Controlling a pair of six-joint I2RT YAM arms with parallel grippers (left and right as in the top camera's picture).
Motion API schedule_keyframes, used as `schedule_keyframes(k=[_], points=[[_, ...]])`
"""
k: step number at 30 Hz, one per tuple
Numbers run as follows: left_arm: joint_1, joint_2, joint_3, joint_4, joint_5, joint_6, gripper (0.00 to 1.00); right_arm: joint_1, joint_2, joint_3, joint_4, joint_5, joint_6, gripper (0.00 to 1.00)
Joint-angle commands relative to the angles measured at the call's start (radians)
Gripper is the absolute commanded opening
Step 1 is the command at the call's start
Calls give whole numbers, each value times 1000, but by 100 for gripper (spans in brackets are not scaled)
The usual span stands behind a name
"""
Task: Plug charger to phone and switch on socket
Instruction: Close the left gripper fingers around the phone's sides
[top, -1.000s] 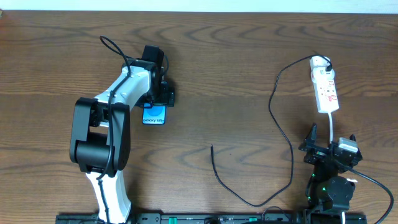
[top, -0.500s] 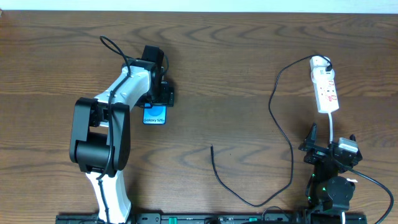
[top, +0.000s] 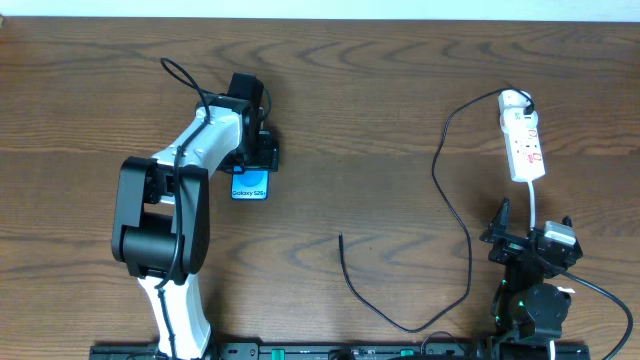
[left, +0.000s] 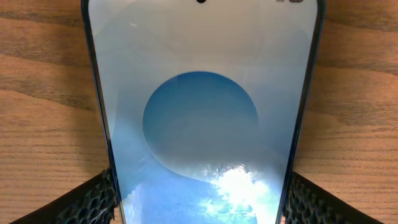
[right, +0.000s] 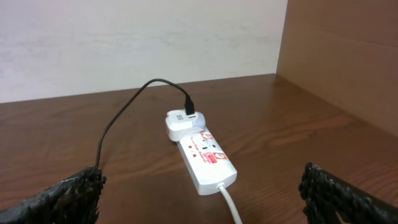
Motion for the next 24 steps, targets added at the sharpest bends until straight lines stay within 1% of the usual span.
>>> schedule_keyframes(k=[1, 8, 15, 17, 19, 20, 24], points=[[1, 28, -15, 0, 9, 3, 81, -6, -8, -1, -3, 9, 14, 99], [1, 28, -15, -3, 9, 3, 72, -6, -8, -1, -3, 9, 14, 99], [1, 28, -15, -3, 9, 3, 69, -6, -8, -1, -3, 9, 14, 99], [1, 28, -15, -3, 9, 3, 67, -6, -8, -1, -3, 9, 14, 99], [1, 28, -15, -3, 9, 3, 62, -6, -8, -1, -3, 9, 14, 99], [1, 28, -15, -3, 9, 3, 59, -6, -8, -1, -3, 9, 14, 99], [1, 28, -15, -3, 9, 3, 40, -6, -8, -1, -3, 9, 14, 99]])
